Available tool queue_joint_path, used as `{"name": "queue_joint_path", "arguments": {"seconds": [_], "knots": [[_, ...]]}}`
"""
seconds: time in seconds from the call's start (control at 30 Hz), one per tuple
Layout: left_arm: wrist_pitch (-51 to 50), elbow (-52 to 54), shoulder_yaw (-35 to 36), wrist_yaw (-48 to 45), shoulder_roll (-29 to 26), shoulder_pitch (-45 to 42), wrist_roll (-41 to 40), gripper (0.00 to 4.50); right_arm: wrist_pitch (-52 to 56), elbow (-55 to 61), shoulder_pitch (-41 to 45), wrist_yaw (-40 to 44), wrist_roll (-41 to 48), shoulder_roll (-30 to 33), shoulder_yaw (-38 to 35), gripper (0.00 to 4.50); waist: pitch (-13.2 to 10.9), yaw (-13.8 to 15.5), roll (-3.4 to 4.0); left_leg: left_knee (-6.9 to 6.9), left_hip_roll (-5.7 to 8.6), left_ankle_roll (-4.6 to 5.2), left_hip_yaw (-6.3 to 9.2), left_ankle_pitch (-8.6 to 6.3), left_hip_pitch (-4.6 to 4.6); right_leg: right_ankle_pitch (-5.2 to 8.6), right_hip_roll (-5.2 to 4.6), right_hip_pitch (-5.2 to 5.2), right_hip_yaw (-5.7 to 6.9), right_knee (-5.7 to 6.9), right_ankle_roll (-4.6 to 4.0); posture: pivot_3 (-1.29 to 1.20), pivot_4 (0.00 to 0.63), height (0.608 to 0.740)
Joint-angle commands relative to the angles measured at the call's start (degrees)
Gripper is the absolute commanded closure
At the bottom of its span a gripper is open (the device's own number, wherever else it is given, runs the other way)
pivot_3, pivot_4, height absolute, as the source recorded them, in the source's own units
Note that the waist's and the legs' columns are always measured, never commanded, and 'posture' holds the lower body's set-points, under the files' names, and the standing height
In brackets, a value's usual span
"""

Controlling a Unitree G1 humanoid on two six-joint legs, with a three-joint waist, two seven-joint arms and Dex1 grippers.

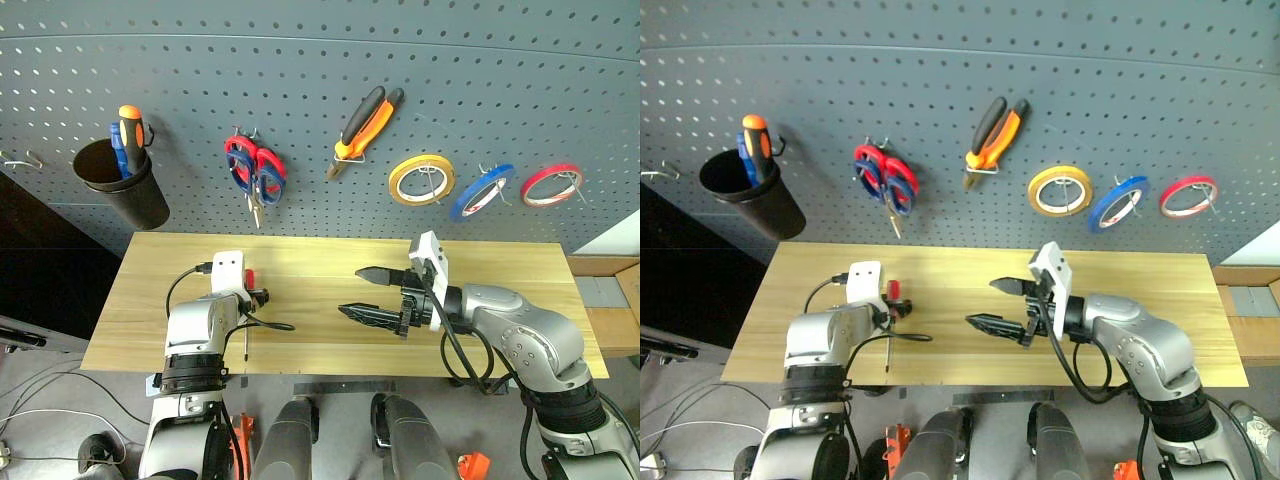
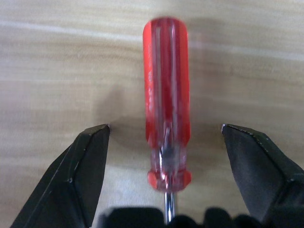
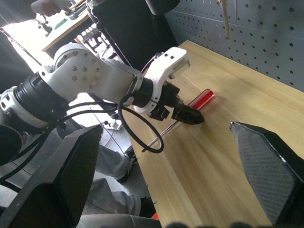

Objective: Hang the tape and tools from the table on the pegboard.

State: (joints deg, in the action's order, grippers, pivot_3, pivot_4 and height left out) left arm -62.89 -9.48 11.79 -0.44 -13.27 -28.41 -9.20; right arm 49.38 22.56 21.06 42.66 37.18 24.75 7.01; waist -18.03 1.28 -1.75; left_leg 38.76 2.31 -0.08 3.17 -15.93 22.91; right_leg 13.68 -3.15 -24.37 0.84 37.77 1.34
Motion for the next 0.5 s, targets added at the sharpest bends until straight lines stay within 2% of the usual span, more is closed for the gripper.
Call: {"name": "queue_joint_path", "arguments": {"seconds": [0.03,0.27,0.3,0.43,0.5], "knots": [[-1.6,0.4,0.8,0.1,0.9,0.7,-0.5,1.08,0.6,3.6,-0.6,-0.5,1.8,0.1,-0.3,0.00,0.0,0.0,0.05,0.00,0.00,0.00,0.00,0.00,0.00,0.00,0.00,0.00,0.00,-0.01,0.00,0.06,0.363,0.740],[-7.6,6.5,1.7,0.6,1.5,3.6,-0.5,3.56,0.5,2.6,0.1,-0.5,1.1,0.0,0.2,0.00,-0.1,0.0,0.09,-0.02,0.00,-0.02,0.00,0.00,0.00,0.01,0.00,0.01,0.00,-0.04,0.03,0.06,0.354,0.740],[-8.2,7.5,1.9,0.6,1.4,4.1,-0.5,3.73,0.3,2.2,0.3,-0.4,0.9,-0.1,0.3,0.00,-0.1,0.0,0.09,-0.03,0.00,-0.02,0.00,0.00,0.00,0.01,0.00,0.01,0.00,-0.04,0.03,0.06,0.352,0.740],[-9.1,16.1,1.6,-0.4,-0.6,8.2,-0.2,3.73,-0.7,0.6,1.4,0.5,0.5,-0.6,0.7,0.00,-0.1,-0.2,0.10,-0.10,-0.01,-0.10,0.00,0.02,-0.01,0.01,0.01,-0.02,-0.01,-0.09,0.04,0.08,0.328,0.740],[-8.6,23.3,0.2,-2.0,-3.6,11.6,0.0,3.73,-0.9,-0.5,2.4,2.3,1.7,-1.0,0.8,0.00,-0.1,-0.1,0.09,-0.15,-0.03,-0.23,0.01,0.09,0.01,0.01,0.02,-0.05,0.00,-0.11,0.03,0.11,0.300,0.740]]}}
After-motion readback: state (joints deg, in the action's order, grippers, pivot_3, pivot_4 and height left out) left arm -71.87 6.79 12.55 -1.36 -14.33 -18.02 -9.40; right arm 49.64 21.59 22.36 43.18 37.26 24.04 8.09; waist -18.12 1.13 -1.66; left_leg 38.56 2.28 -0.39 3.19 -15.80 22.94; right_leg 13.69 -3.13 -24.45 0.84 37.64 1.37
